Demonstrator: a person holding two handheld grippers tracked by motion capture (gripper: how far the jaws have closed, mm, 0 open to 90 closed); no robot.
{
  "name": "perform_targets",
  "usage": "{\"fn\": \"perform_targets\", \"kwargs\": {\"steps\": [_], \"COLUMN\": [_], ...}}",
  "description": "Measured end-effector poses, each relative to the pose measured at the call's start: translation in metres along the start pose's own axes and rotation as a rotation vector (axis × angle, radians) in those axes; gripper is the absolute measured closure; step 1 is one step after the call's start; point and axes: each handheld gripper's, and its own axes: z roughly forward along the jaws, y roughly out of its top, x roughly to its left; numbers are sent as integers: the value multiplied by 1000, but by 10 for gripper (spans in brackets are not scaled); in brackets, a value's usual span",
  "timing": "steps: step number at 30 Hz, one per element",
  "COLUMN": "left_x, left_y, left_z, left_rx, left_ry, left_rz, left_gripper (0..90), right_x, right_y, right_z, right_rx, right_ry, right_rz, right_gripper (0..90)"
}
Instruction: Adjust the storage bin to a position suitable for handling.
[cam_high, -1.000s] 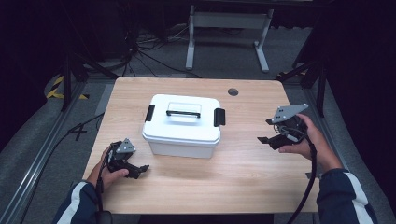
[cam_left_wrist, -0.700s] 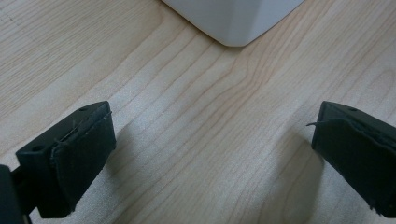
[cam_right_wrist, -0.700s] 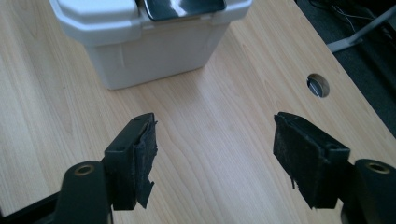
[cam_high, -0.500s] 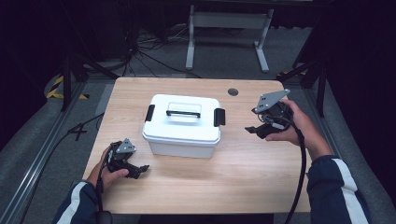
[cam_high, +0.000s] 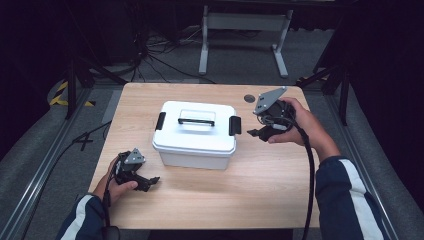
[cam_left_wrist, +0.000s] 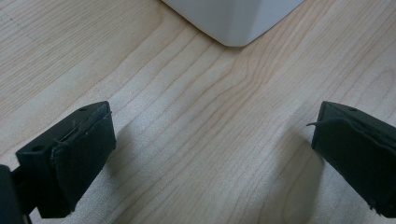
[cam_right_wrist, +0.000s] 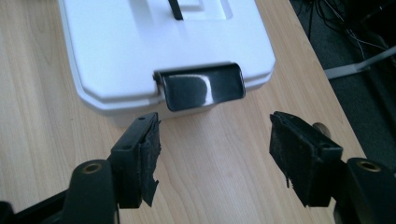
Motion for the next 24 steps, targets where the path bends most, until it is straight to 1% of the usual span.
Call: {"fn": "perform_targets", "kwargs": {"steps": [4,10,11,13,14,15,16,18,19,20,21,22,23,24], "left_x": [0,0,-1,-1,-1,-1,-2,-4,-3,-4,-4,-6,-6,-7], "left_y": [0,0,0,0,0,0,-1,-1,-1,-2,-3,-3,-4,-4], "left_z": [0,0,0,0,0,-1,-1,-1,-2,-2,-3,-3,-3,-4], "left_rx": [1,1,1,0,1,2,2,-1,0,0,3,2,1,-2], "left_ry": [1,2,1,3,5,9,10,20,26,27,32,31,39,36], "left_rz": [-1,-3,-9,-9,-9,-7,-23,-33,-21,-37,-31,-47,-43,-52], "left_gripper": [1,1,1,1,1,1,2,3,4,4,4,4,4,4], "right_x": [0,1,1,2,2,2,2,2,3,3,3,3,3,4], "right_y": [12,25,28,32,34,38,40,44,46,49,51,53,55,57], "right_z": [4,12,13,16,17,18,19,21,22,23,25,26,28,29], "right_rx": [-1,0,4,12,9,7,3,1,4,1,3,0,1,2], "right_ry": [4,23,27,31,26,32,33,36,38,50,47,49,51,54], "right_rz": [-23,-49,-57,-67,-73,-78,-81,-94,-93,-103,-110,-116,-119,-125], "right_gripper": [352,359,359,360,362,364,367,368,370,373,375,377,379,384]}}
